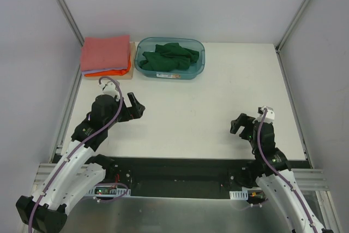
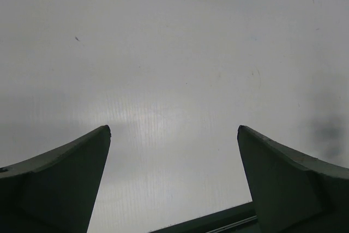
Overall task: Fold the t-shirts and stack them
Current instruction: Grab crumpled tshirt from bin with the left arm
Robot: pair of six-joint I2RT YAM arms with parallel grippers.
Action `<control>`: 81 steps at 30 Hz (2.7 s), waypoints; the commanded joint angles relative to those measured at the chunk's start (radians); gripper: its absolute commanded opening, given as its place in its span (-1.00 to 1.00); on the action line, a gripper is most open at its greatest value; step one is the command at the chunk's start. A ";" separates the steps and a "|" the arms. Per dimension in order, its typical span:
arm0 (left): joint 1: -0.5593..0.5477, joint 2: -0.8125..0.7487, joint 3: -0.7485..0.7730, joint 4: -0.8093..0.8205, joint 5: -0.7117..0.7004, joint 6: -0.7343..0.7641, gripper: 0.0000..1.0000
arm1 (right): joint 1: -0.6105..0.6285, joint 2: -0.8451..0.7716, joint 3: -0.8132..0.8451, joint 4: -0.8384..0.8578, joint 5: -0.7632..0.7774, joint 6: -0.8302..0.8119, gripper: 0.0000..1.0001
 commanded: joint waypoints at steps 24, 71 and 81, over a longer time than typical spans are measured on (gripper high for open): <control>0.088 0.603 0.442 0.073 -0.034 0.052 0.98 | -0.006 0.038 0.056 0.036 -0.026 0.009 0.92; 0.104 1.560 1.768 0.126 0.324 -0.079 -1.00 | -0.004 0.020 0.013 0.085 -0.049 0.003 0.92; -0.028 1.096 1.567 0.100 0.321 0.142 -1.00 | -0.004 -0.029 0.025 0.067 -0.042 -0.019 0.92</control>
